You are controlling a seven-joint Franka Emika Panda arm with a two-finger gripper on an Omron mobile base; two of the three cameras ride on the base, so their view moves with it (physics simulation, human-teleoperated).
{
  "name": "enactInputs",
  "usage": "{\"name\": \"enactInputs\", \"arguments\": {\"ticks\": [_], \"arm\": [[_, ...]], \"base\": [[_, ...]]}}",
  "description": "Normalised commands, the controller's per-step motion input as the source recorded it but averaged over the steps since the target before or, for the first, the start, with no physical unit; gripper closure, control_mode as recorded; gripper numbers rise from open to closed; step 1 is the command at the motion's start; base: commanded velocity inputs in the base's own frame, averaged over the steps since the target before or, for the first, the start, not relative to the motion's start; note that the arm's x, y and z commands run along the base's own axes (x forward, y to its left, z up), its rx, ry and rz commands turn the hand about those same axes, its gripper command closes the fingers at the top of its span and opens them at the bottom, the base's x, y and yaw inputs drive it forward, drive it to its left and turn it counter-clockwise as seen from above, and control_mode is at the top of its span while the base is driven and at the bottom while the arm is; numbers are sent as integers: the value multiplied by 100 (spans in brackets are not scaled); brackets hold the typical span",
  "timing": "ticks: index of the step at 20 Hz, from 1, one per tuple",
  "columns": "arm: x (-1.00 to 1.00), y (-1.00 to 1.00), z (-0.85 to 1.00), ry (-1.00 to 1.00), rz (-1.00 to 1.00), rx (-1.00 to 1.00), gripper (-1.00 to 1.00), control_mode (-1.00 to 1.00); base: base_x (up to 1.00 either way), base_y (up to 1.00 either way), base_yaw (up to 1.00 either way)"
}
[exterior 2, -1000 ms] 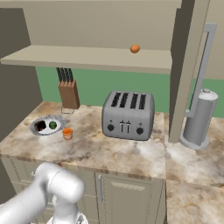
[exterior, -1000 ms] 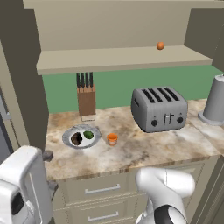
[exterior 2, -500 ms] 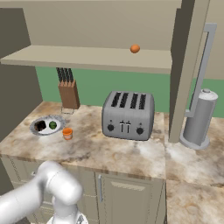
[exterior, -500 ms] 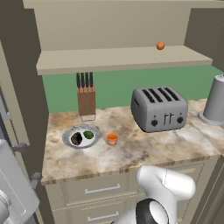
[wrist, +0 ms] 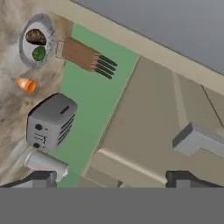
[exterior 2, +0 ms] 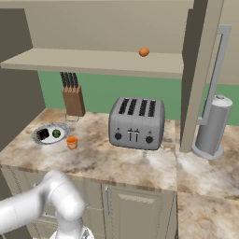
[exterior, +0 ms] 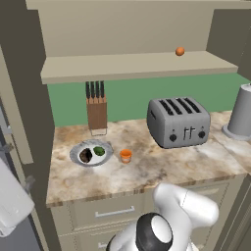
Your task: Pick the avocado and bread from the counter and place them on the plate. Then pick the jam from the cabinet and place it next to the plate. Lastly close the cabinet door.
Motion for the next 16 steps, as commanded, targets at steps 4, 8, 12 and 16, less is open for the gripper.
{"name": "enactInputs", "arguments": {"ticks": [4,8,12,16], "arm": [[45,40,-28,18,-1,-26,-100,-100],[42,34,-24,18,-2,-25,-100,-100],[39,9,6,9,0,-10,-100,-100],[22,-15,31,9,0,0,-100,-100]], "base": [[0,0,0],[0,0,0],[0,0,0],[0,0,0]]}}
